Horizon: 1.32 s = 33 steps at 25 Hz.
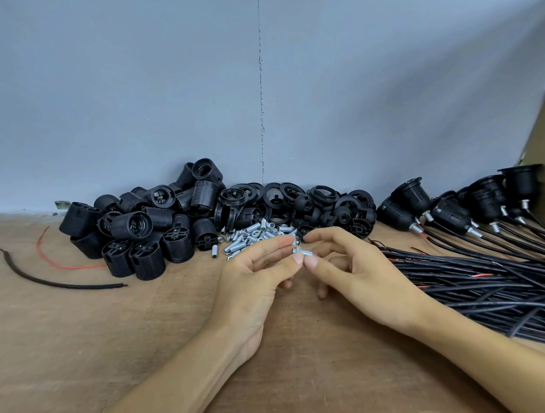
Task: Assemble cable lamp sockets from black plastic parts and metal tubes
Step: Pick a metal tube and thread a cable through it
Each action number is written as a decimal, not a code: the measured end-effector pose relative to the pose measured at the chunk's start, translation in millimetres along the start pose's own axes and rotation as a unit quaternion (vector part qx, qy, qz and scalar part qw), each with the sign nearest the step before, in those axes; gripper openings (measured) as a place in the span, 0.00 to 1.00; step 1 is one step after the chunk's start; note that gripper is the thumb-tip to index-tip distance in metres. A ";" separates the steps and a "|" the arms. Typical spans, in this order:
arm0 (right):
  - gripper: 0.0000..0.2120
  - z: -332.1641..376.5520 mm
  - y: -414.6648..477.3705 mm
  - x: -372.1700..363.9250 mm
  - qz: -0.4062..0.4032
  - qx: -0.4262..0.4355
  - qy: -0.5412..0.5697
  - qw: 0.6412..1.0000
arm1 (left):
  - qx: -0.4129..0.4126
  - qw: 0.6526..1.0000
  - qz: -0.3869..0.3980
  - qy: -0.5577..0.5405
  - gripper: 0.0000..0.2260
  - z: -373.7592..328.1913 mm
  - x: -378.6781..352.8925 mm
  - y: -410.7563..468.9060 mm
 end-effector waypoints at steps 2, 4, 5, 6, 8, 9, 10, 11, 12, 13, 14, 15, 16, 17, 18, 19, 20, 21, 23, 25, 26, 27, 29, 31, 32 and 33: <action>0.04 -1.9 0.4 0.6 0.001 0.007 -0.015 1.000 | 0.003 1.000 0.001 -0.001 0.11 -0.1 -0.1 0.2; 0.07 -2.9 0.6 0.9 0.010 0.008 -0.036 0.999 | 0.003 1.000 0.005 -0.001 0.11 -0.2 -0.2 0.2; 0.10 -0.5 1.1 0.1 0.009 0.000 -0.032 0.999 | 0.002 1.000 0.008 -0.002 0.12 -0.3 0.0 0.2; 0.10 -1.0 0.9 0.1 0.010 0.001 -0.028 1.000 | 0.001 1.000 0.011 -0.002 0.12 -0.5 0.0 0.1; 0.04 0.3 0.5 0.3 0.007 0.001 -0.006 1.000 | 0.003 1.000 0.012 -0.001 0.13 -0.7 0.2 -0.3; 0.04 0.8 0.3 0.0 0.002 -0.004 0.002 1.000 | 0.004 1.000 0.011 -0.002 0.13 -0.6 0.1 -0.3; 0.02 -1.9 0.1 0.5 0.002 0.001 -0.004 1.000 | 0.004 1.000 0.011 -0.002 0.13 -0.6 0.1 -0.3; 0.05 0.0 0.5 0.0 -0.001 -0.001 -0.009 1.000 | 0.003 1.000 0.011 -0.002 0.13 -0.6 -0.2 -0.4; 0.11 -0.7 1.0 0.1 0.004 -0.001 -0.009 1.000 | 0.001 1.000 0.011 -0.001 0.13 -0.7 -0.5 -0.3; 0.12 -0.1 1.0 -0.4 0.004 -0.005 -0.008 1.000 | 0.000 1.000 0.010 0.001 0.12 -0.6 -0.5 -0.1; 0.09 -0.5 0.9 -0.7 0.006 -0.004 -0.003 1.000 | 0.000 1.000 0.009 0.003 0.12 -0.6 -0.4 0.1; 0.03 -0.3 0.7 -0.1 0.009 -0.004 0.002 1.000 | 0.002 1.000 0.008 0.006 0.12 -0.4 -0.1 0.1; 0.02 -0.9 0.5 0.3 0.008 0.000 0.001 1.000 | 0.003 1.000 0.008 0.007 0.12 -0.3 0.1 0.1; 0.01 -1.0 0.4 0.1 0.006 0.001 -0.010 1.000 | 0.004 1.000 0.009 0.006 0.12 -0.1 0.4 0.2; 0.06 -2.2 0.9 -0.3 0.007 0.004 -0.019 1.000 | 0.005 1.000 0.010 0.005 0.12 0.0 0.7 0.1; 0.12 -1.2 1.2 -0.5 0.004 -0.001 -0.020 1.000 | 0.005 1.000 0.010 0.005 0.13 0.2 0.8 -0.1; 0.14 -2.1 1.4 -0.3 0.005 -0.005 -0.009 1.000 | 0.005 1.000 0.010 0.006 0.13 0.1 0.8 -0.3; 0.12 -1.0 1.3 -0.2 0.004 -0.007 -0.003 1.000 | 0.006 1.000 0.009 0.007 0.13 0.2 0.9 0.0; 0.05 -0.3 1.1 0.4 0.004 0.000 -0.007 1.000 | 0.009 1.000 0.008 0.007 0.13 0.9 1.1 1.0; 0.07 0.9 0.8 0.1 -0.002 -0.003 -0.014 1.000 | 0.011 1.000 0.010 0.007 0.12 1.1 1.0 1.2; 0.13 1.5 0.5 -0.8 -0.008 -0.010 -0.010 1.000 | 0.011 1.000 0.012 0.011 0.12 1.3 0.8 1.1; 0.16 1.6 1.0 -0.8 -0.011 -0.015 -0.006 1.000 | 0.010 1.000 0.013 0.015 0.12 1.4 0.8 0.9; 0.09 3.7 0.8 -0.8 -0.017 -0.009 -0.004 1.000 | 0.008 1.000 0.011 0.009 0.13 1.2 1.5 0.7; 0.05 3.1 0.0 -0.6 -0.007 -0.011 0.003 1.000 | 0.008 1.000 0.007 -0.002 0.15 1.2 1.8 1.2; 0.08 3.6 -0.4 -1.0 -0.004 -0.017 0.005 1.000 | 0.010 1.000 0.003 -0.004 0.15 1.5 1.5 1.5; 0.08 3.6 -0.5 -1.4 -0.003 -0.021 -0.001 1.000 | 0.010 1.000 -0.003 -0.004 0.13 2.1 1.1 2.0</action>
Point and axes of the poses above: each hand's wrist, its own y-axis towards the middle knuckle, its own x-axis out of the back of the hand, z = x × y, the point moved 1 cm from there along y, towards the middle knuckle, and after that the axes turned 3 degrees about -z, right-handed, at the moved point
